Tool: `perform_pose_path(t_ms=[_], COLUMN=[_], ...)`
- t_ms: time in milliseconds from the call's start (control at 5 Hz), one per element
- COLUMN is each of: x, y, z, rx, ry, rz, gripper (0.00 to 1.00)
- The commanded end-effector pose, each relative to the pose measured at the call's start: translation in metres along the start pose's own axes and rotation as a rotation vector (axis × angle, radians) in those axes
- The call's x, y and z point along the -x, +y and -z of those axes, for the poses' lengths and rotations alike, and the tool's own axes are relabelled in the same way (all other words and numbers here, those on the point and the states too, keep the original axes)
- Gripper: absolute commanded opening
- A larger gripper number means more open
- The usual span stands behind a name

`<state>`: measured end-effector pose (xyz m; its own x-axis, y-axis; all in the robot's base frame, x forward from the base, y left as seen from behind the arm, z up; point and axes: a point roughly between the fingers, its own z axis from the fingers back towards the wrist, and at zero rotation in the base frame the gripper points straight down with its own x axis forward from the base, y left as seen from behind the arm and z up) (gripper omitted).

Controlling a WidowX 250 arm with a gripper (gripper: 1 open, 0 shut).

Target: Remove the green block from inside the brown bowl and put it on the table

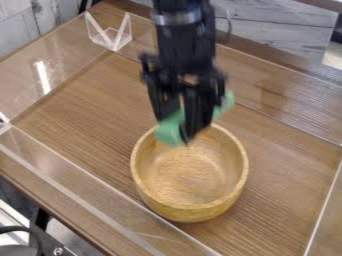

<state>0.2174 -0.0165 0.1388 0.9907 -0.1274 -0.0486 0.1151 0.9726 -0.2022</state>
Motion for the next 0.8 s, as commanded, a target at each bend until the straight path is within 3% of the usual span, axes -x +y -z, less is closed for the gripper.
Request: perform_pose_path(t_ms=[0, 200, 400, 600], x=[-0.012, -0.008, -0.007, -0.007], y=[0.025, 0.07, 0.094, 0.094], z=[-0.071, -0.102, -0.085, -0.063], rx=[-0.043, -0.075, -0.076, -0.057], ry=[-0.126, -0.165, -0.18, -0.188], rz=[-0.083, -0.156, -0.116, -0.064], gripper=[0.0, 0.0, 0.0, 0.0])
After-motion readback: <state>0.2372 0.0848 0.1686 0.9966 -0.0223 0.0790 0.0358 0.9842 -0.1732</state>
